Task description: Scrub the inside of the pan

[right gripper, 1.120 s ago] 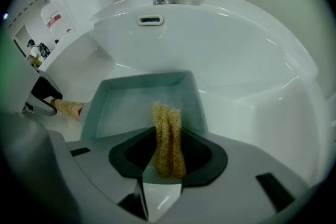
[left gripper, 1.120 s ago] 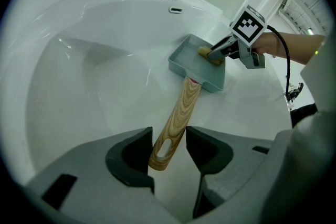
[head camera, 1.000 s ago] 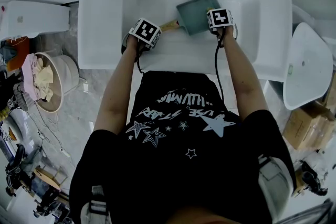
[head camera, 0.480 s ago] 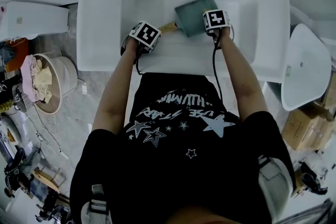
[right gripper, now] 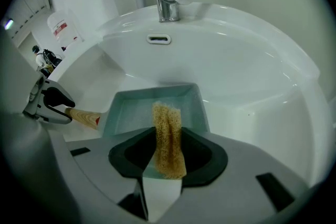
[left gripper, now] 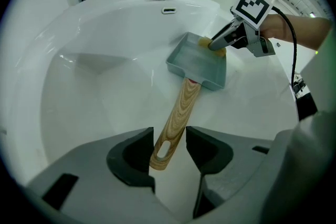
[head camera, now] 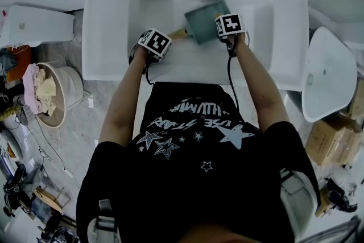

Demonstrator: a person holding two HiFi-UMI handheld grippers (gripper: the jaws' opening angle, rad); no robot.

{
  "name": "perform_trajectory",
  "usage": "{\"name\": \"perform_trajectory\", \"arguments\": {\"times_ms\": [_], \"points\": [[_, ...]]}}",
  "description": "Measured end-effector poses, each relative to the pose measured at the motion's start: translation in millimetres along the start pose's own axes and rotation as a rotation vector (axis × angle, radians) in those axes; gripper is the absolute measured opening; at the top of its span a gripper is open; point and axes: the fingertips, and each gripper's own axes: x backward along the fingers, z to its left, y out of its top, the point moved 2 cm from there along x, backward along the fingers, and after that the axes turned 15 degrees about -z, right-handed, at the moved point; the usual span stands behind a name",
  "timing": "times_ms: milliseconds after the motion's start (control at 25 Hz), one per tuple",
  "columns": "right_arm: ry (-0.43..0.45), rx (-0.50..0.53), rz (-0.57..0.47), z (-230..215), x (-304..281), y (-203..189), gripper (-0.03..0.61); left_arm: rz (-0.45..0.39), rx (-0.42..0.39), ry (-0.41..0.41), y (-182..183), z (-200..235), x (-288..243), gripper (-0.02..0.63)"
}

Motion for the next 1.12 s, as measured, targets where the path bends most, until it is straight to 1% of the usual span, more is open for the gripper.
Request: {"name": "perform_trajectory", "arguments": {"times_ms": [200, 320, 440, 560, 680, 880, 1040, 1120], "points": [[0.048, -0.004, -0.039, 3.1, 12.0, 11.3, 0.149, -0.007, 0.025, 0.039, 5.7, 3.9, 7.8, 0.195], [0.066, -0.011, -0.081, 2.3, 20.4, 19.4, 0.15, -0.016, 0.047, 0.065, 13.4, 6.1, 17.0, 0.195], [0.08, -0.03, -0.133, -0.5, 33.1, 25.0, 0.15, -0.063, 0.041, 0.129, 31.2, 8.0, 36.3, 0.195], [0.119, -0.056, -0.187, -0.1, 45.8, 30.4, 0.15, -0.122, 0.053, 0.175, 47.5, 6.1, 52.8, 0.195], [0.152, -0.063, -0.246, -1.1, 57.0, 36.6, 0.149, -0.2, 0.078, 0.193, 64.8, -1.7, 61.2, 0.193], [0.205, -0.042, -0.336, 1.4, 74.8, 49.4, 0.144, -0.334, 0.122, 0.216, 89.0, -14.6, 74.9, 0.183], [0.232, -0.075, -0.384, 2.1, 87.2, 54.2, 0.143, -0.389, 0.149, 0.207, 98.0, -25.6, 75.7, 0.17], [0.246, -0.097, -0.4, 1.3, 89.9, 54.7, 0.143, -0.41, 0.161, 0.207, 101.0, -29.3, 74.5, 0.143]]}}
